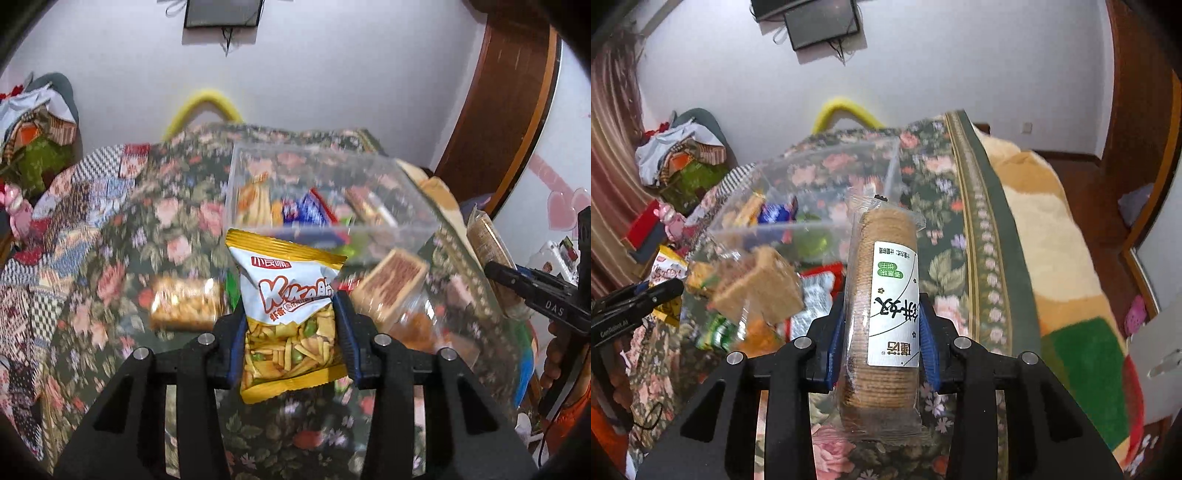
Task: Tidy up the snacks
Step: 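Drop yellow chip bag into box with left tool while right tool drops cracker roll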
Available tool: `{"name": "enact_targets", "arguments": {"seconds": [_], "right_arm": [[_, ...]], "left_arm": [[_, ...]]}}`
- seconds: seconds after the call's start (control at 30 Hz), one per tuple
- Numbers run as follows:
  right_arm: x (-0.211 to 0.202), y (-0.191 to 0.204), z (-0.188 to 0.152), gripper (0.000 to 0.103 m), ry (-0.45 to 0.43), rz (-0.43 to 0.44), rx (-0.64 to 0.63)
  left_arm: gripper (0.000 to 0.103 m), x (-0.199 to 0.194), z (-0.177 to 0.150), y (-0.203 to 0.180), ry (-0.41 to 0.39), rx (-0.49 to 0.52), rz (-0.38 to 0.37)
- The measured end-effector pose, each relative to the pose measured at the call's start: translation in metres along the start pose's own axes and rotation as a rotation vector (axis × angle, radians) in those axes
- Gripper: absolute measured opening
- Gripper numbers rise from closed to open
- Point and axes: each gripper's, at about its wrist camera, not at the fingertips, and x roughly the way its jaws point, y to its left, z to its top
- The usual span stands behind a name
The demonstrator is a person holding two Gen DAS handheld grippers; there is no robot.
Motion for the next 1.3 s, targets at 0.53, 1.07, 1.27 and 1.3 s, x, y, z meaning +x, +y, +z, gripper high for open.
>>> {"name": "enact_targets", "arguments": {"seconds": [0.53,1.07,1.27,1.3], "right_arm": [[0.007,0.034,0.06,0.033,-0.144,0.055,-0.084],[0.081,0.045,0.086,0.033,-0.041,0.092,-0.103],[0.108,0.045,0.088,0.033,0.029,0.082,-0.103],[0.111,0.045,0.087,0.033,0.04,0.084,-0.105]], "left_arm": [[0.043,0.006,0.078,-0.03,-0.139,0.074,-0.014],[0.043,0.083,0.105,-0.039,-0.068,0.081,-0.006],[0.043,0.118,0.107,-0.025,0.006,0.016,-0.036],[0.043,0.121,0.106,-0.025,0.012,0.012,-0.034]]}}
